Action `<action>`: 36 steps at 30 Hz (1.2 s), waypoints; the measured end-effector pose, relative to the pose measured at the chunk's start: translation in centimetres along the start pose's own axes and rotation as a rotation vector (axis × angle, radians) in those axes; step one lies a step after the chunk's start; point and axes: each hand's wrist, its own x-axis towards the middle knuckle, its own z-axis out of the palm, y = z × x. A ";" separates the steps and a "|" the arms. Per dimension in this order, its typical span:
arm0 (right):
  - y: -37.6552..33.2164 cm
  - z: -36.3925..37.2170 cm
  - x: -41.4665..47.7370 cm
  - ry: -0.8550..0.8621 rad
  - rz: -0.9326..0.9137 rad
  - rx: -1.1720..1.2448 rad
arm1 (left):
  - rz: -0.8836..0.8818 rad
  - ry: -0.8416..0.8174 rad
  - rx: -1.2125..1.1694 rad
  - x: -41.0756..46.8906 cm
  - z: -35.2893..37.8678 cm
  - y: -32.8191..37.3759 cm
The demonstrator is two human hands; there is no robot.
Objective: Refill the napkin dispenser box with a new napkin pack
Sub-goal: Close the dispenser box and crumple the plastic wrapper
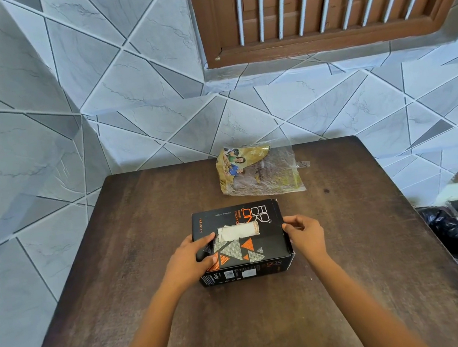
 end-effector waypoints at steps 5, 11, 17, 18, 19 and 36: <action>0.3 0.8 -1.0 -0.088 0.004 0.090 | 0.001 0.012 0.019 0.1 0.0 0.2; -0.1 1.0 -2.0 -0.134 0.012 0.122 | 0.016 0.006 0.027 0.4 -0.2 0.0; -0.2 1.5 -2.3 -0.091 0.009 0.122 | 0.027 0.001 0.016 0.8 -0.2 -0.5; -0.3 1.6 -2.2 -0.092 0.011 0.124 | 0.027 -0.001 0.019 0.8 -0.2 -0.6; -0.3 1.7 -2.2 -0.097 0.013 0.123 | 0.027 0.000 0.018 1.0 -0.3 -0.8; -4.4 10.1 0.1 -0.545 -0.217 -0.310 | -0.105 0.099 -0.027 2.9 -6.2 -8.0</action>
